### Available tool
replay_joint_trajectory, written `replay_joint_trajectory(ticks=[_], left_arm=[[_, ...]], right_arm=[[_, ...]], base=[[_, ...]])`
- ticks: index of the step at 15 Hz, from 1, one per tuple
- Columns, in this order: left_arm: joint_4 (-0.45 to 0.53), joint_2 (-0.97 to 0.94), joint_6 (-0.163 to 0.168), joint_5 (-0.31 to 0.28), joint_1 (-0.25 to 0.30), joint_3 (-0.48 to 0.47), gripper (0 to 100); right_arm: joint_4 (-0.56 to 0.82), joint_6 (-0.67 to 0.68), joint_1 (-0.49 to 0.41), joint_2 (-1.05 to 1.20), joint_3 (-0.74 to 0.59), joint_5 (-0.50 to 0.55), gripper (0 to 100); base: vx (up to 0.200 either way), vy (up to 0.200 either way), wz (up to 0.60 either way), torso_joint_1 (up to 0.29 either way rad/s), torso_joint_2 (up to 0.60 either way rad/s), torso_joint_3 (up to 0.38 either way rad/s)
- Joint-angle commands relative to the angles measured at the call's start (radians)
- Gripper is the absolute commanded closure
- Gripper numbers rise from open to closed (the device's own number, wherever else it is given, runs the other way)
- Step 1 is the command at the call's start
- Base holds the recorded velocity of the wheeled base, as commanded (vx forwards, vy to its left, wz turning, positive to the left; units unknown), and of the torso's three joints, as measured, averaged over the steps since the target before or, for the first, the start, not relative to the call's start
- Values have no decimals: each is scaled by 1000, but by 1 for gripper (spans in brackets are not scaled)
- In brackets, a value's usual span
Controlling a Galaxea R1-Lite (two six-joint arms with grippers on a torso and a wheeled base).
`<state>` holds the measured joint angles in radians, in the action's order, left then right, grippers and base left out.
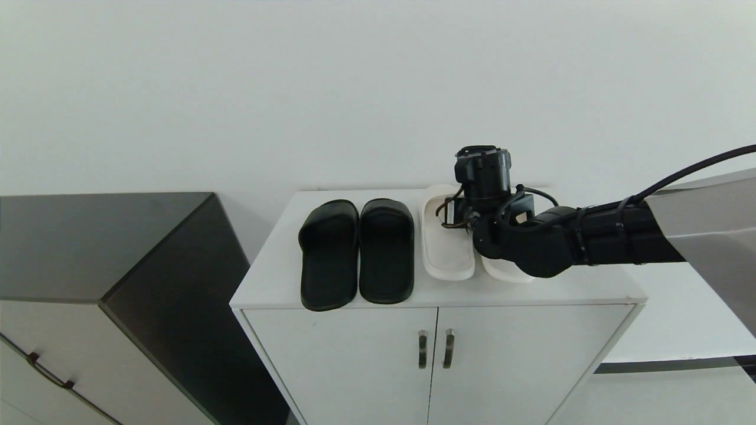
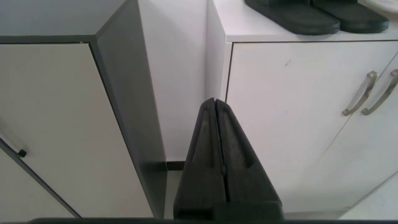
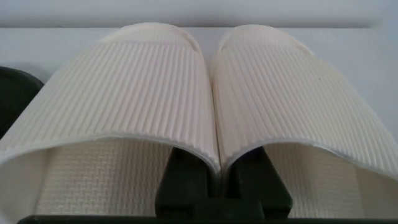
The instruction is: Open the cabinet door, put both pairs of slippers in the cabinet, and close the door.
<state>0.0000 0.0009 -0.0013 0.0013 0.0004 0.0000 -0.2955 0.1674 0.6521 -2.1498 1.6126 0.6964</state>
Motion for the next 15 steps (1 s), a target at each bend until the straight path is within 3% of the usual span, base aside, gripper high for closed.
replay_joint_trajectory(ticks=[1,6,7,9,12,15], left_arm=[[0,1,0,0,1,0,100],[0,1,0,0,1,0,100],[-2,1,0,0,1,0,100],[0,1,0,-1,1,0,100],[0,1,0,-1,0,0,100],[0,1,0,-1,1,0,100]], right_arm=[[-1,-14,3,105,-62,-11,100],[-5,-37,90,455,-450,-290,100],[-5,-66,113,568,-580,-393,100],[-1,-97,133,702,-718,-518,100],[-5,-97,161,823,-852,-563,100],[-2,-98,161,864,-895,-621,100]], base=[[0,0,0,0,0,0],[0,0,0,0,0,0],[0,0,0,0,0,0],[0,0,0,0,0,0],[0,0,0,0,0,0],[0,0,0,0,0,0]])
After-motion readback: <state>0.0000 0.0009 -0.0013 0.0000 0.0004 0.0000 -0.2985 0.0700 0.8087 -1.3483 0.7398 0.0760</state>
